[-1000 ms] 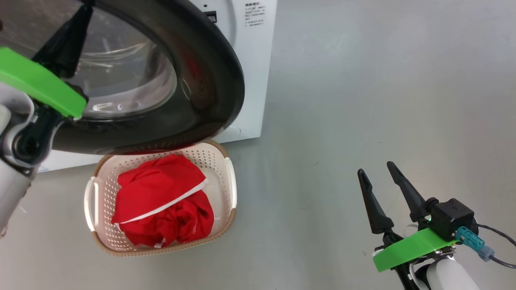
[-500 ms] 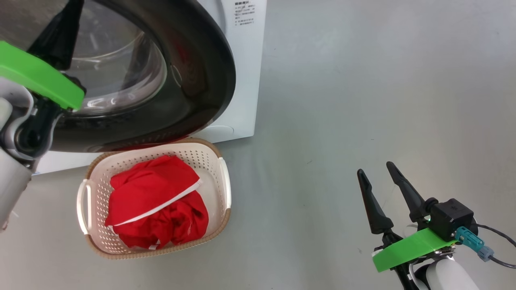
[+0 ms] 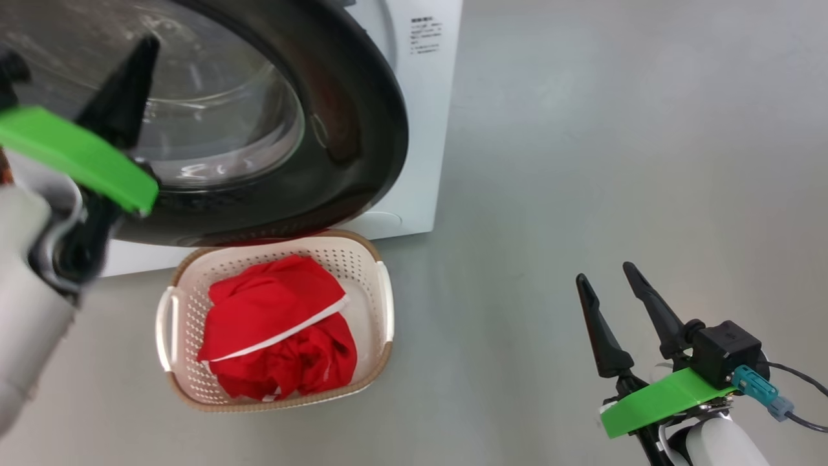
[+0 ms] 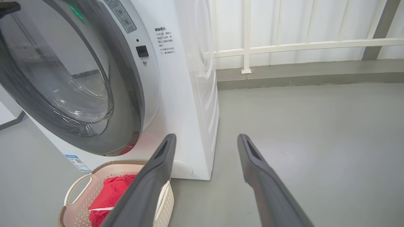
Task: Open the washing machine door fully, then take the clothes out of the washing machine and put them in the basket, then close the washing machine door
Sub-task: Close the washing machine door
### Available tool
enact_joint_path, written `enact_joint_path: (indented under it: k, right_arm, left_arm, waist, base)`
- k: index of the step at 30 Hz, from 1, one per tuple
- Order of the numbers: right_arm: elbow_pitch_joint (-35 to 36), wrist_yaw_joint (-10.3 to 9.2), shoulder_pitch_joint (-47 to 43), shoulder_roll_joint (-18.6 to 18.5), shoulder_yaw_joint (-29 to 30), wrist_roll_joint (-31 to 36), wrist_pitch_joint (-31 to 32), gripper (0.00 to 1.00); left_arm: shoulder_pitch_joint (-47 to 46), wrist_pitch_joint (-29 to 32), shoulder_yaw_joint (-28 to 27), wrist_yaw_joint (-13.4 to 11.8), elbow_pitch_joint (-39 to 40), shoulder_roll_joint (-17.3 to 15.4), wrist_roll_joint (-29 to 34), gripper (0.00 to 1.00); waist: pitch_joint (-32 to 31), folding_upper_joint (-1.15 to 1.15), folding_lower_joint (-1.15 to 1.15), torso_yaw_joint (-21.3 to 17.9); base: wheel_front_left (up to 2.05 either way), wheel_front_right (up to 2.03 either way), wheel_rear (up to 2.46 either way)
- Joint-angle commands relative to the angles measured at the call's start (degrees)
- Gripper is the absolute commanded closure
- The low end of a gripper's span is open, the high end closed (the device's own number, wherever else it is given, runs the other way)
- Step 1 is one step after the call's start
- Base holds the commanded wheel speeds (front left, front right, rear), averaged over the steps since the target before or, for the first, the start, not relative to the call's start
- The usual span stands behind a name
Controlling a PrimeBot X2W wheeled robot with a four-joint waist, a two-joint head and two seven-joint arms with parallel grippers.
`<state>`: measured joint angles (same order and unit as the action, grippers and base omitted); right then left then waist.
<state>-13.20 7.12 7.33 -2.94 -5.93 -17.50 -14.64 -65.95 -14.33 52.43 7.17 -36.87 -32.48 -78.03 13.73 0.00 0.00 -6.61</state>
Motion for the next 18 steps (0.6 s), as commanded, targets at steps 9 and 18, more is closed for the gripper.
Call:
enact_joint_path:
  k: [9, 18]
  right_arm:
    - [1.7, 0.36, -1.8, 0.1, 0.4, 1.4, -0.4, 0.0]
    - [1.5, 0.36, -3.8, 0.1, 1.7, 2.1, -0.4, 0.0]
  left_arm:
    - [11.6, -0.7, -12.0, 0.3, 3.5, -1.5, 4.2, 0.36]
    - [27.2, -0.7, -24.9, 0.3, 5.9, 0.3, 13.3, 0.0]
  waist:
    - [-2.2, 0.0, 0.0, 3.2]
    - [-3.5, 0.0, 0.0, 6.1]
  base:
    - [0.0, 0.0, 0.0]
    - [0.0, 0.0, 0.0]
